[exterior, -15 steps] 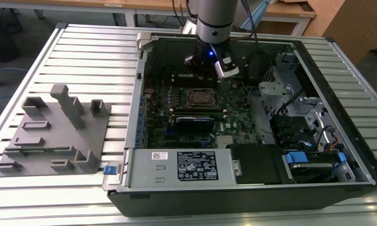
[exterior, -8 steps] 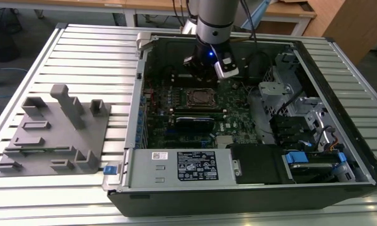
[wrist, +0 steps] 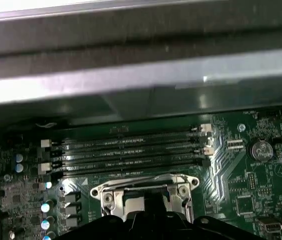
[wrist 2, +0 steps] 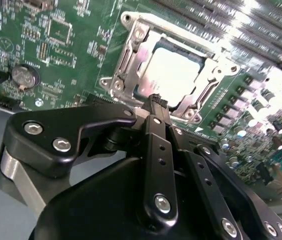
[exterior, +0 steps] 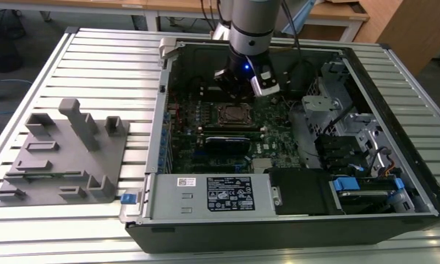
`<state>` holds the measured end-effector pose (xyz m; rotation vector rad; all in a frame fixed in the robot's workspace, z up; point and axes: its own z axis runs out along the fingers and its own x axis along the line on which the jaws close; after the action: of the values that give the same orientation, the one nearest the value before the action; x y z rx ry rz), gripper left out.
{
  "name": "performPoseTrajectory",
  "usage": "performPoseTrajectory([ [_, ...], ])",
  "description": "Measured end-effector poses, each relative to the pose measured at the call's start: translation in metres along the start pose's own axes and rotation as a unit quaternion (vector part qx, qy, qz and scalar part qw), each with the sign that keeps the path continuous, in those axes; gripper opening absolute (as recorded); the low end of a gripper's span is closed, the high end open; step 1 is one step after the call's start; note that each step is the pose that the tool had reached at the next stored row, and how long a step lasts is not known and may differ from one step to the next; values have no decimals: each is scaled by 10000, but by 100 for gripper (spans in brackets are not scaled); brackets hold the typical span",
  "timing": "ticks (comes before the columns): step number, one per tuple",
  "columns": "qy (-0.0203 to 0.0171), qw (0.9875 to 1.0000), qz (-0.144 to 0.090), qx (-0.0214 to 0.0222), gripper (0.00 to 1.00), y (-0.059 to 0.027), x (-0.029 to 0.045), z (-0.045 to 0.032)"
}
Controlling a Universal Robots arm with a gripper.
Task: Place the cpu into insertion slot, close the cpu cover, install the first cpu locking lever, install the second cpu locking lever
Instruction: 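Install the first cpu locking lever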
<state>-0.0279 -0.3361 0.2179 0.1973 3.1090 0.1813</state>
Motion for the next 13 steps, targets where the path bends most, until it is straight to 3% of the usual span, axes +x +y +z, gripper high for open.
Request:
performPoseTrajectory([
  [7, 0, 10000, 0, 3, 11, -152, 1, -18],
  [10, 0, 10000, 0, 14, 11, -157, 1, -17],
  [13, 9, 10000, 0, 53, 11, -157, 1, -17],
])
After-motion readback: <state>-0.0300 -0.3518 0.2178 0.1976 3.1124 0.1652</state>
